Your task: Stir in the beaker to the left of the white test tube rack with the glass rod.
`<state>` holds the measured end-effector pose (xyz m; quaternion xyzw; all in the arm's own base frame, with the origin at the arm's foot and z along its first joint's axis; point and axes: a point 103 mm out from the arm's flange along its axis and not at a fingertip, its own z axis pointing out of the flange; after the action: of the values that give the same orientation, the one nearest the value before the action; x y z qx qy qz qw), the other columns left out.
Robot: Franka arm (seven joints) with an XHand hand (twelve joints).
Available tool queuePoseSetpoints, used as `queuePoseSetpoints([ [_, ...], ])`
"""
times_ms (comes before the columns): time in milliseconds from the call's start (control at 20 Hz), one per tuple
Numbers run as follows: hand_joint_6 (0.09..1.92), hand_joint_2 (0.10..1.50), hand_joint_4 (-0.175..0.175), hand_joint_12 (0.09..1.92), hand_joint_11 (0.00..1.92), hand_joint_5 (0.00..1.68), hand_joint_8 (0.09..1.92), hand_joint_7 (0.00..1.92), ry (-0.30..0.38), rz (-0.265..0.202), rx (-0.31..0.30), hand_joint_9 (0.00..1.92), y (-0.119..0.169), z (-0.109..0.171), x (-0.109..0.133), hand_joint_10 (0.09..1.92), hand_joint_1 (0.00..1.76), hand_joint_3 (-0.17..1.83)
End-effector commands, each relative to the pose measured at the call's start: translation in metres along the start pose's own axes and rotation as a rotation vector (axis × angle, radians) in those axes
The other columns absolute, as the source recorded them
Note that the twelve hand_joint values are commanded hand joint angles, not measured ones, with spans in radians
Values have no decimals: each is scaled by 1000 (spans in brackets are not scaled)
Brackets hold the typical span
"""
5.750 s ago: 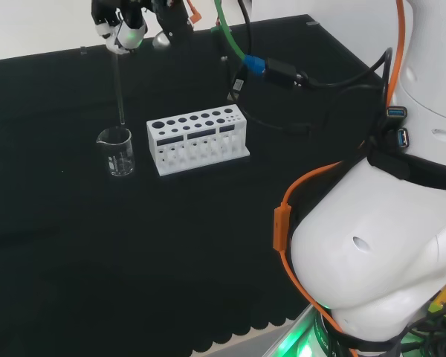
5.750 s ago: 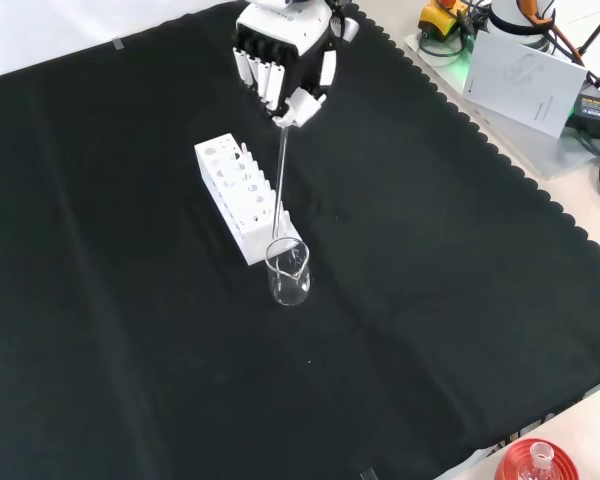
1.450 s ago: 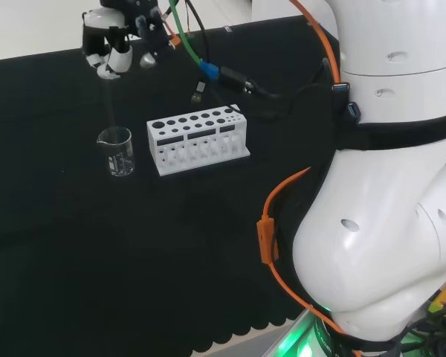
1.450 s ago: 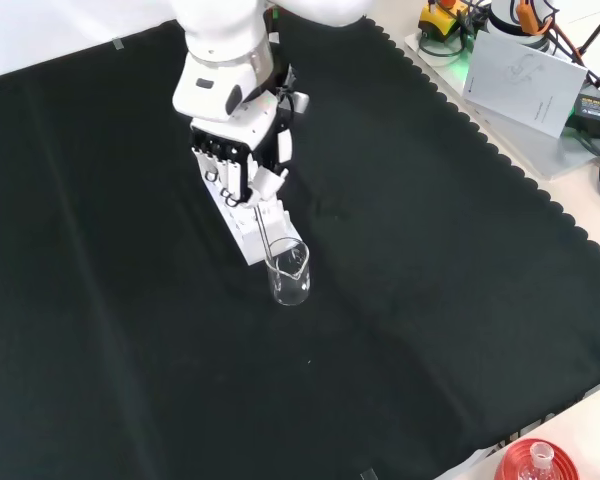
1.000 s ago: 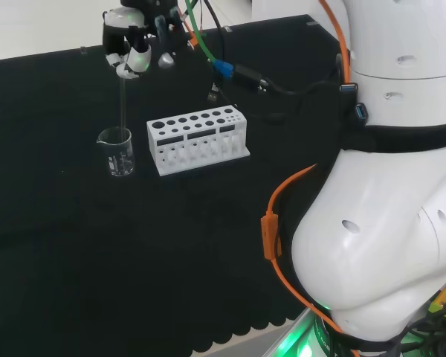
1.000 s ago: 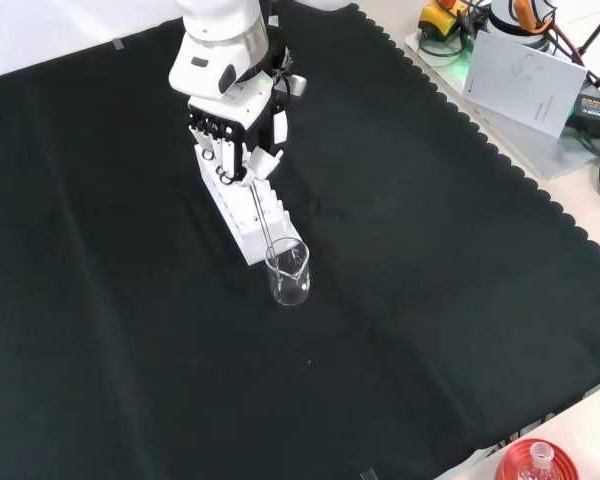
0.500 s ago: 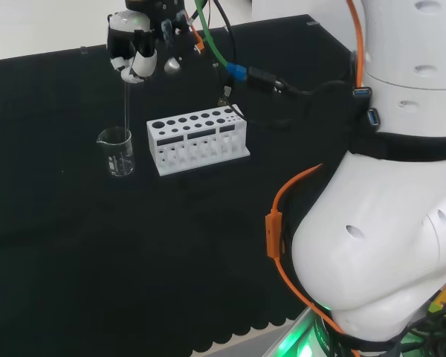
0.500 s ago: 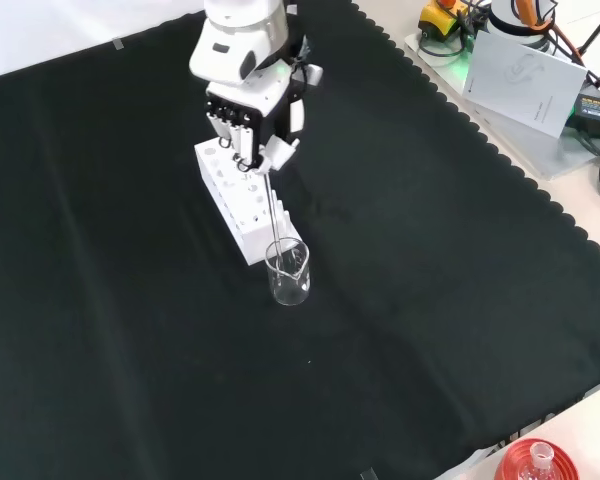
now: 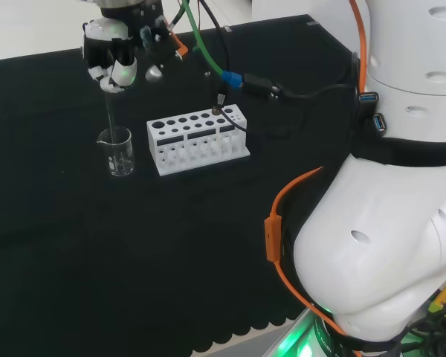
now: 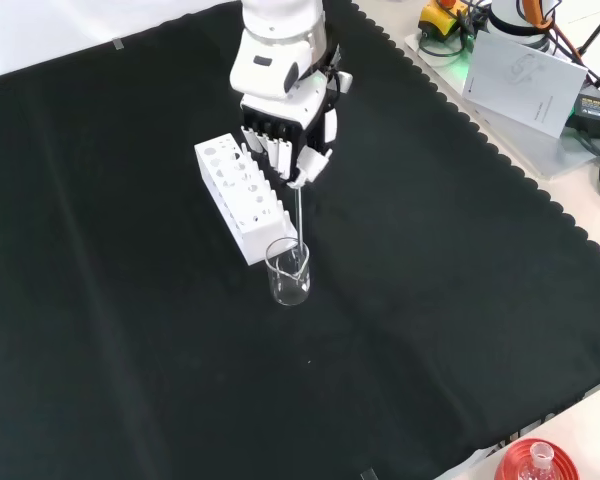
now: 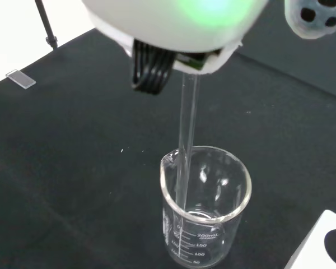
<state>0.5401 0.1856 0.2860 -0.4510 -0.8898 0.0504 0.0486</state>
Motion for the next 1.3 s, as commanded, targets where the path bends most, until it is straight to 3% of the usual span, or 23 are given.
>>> queuePoseSetpoints([
  [50, 938, 563, -175, 440, 1667, 1096, 776, 1366, -5, -6, 22, 1818, 8, 6, 7, 87, 1318, 892],
  [400, 939, 562, -175, 440, 1668, 1096, 776, 1366, 1, -8, 21, 1819, 19, 5, 1, 87, 1318, 892],
  [650, 939, 562, -175, 439, 1668, 1096, 777, 1366, 8, 1, 24, 1819, 36, 3, -20, 87, 1318, 893],
  [850, 939, 562, -175, 439, 1668, 1096, 777, 1366, 9, 32, 11, 1819, 28, 5, -34, 87, 1318, 893],
  [1300, 940, 562, -175, 438, 1668, 1096, 777, 1366, 7, 40, 2, 1820, 12, 3, -40, 87, 1318, 893],
])
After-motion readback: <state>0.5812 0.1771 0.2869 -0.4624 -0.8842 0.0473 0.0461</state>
